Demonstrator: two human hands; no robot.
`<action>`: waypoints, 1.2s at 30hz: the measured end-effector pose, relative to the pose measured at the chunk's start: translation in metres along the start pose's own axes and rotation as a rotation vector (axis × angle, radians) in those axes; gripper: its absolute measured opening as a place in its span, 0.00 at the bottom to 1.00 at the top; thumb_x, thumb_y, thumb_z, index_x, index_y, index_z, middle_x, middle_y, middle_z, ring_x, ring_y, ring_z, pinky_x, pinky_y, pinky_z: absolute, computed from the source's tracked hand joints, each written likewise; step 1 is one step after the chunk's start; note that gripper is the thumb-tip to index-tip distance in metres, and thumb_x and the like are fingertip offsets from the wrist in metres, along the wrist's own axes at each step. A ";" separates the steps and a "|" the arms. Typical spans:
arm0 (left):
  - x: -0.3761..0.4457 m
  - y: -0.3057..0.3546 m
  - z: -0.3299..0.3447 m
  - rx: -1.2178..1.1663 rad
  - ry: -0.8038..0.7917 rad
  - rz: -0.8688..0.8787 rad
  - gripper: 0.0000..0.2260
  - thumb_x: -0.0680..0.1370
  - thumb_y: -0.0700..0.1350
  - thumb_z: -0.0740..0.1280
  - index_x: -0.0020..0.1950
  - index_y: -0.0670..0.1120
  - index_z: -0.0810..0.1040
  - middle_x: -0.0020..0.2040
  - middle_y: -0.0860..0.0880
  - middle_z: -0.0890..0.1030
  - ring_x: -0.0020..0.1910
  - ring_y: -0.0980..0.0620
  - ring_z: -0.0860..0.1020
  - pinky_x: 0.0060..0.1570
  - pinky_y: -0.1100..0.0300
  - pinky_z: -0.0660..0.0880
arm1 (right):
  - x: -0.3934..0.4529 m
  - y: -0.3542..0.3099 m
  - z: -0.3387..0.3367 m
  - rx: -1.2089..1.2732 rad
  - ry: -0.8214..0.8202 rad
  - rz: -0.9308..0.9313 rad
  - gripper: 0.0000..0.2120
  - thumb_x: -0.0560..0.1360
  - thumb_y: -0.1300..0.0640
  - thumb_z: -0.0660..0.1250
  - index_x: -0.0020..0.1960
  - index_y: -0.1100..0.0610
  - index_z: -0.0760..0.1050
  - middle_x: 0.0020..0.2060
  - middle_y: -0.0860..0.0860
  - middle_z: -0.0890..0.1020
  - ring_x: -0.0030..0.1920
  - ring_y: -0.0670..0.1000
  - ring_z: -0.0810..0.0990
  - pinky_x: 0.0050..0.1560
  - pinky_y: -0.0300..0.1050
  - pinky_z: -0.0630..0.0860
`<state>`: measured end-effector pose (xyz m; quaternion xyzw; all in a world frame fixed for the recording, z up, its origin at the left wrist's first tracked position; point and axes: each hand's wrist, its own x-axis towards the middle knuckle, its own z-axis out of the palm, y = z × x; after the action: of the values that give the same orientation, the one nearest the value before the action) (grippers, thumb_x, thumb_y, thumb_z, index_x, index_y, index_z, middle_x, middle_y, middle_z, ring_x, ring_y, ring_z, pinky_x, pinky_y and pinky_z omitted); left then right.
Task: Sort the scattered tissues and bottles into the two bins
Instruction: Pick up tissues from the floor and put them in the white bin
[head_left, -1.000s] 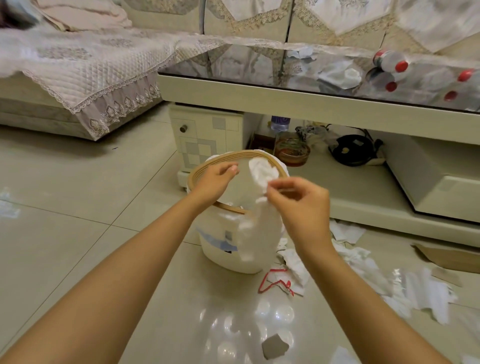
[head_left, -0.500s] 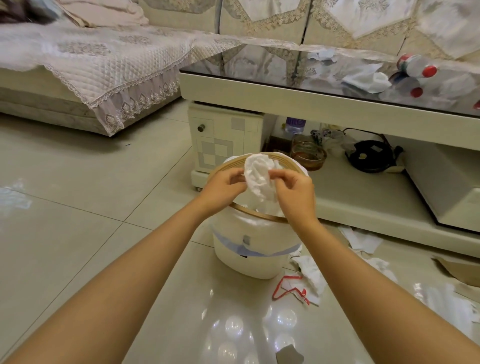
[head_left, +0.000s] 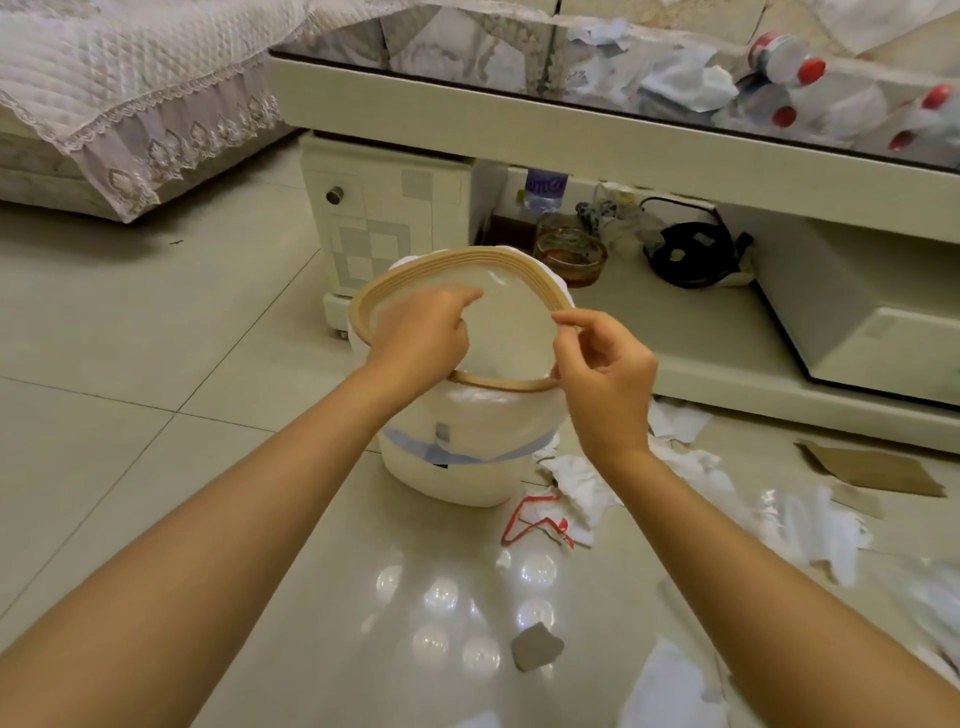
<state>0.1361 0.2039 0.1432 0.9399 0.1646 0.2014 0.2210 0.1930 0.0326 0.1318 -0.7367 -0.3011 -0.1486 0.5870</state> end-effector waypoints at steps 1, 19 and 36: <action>-0.002 0.008 0.003 -0.008 0.035 0.031 0.19 0.78 0.37 0.58 0.68 0.49 0.74 0.64 0.49 0.78 0.61 0.49 0.75 0.57 0.49 0.74 | -0.005 0.004 -0.007 -0.001 0.010 0.000 0.08 0.75 0.57 0.63 0.49 0.53 0.81 0.30 0.55 0.79 0.29 0.58 0.77 0.30 0.58 0.75; -0.053 0.048 0.201 0.424 -0.630 0.499 0.34 0.75 0.46 0.69 0.77 0.48 0.55 0.76 0.43 0.58 0.73 0.43 0.61 0.61 0.51 0.70 | -0.106 0.142 -0.112 -0.430 -0.081 0.460 0.07 0.73 0.57 0.68 0.46 0.46 0.82 0.28 0.48 0.80 0.33 0.51 0.80 0.38 0.50 0.78; -0.057 0.026 0.244 0.370 -0.489 0.343 0.10 0.75 0.40 0.66 0.55 0.43 0.73 0.53 0.42 0.73 0.42 0.42 0.76 0.28 0.56 0.62 | -0.121 0.212 -0.137 -0.639 -0.168 0.530 0.07 0.74 0.57 0.65 0.49 0.50 0.81 0.47 0.44 0.77 0.40 0.46 0.76 0.40 0.46 0.74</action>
<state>0.2030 0.0739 -0.0623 0.9985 -0.0201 -0.0287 0.0429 0.2483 -0.1580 -0.0651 -0.9432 -0.0866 -0.0178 0.3202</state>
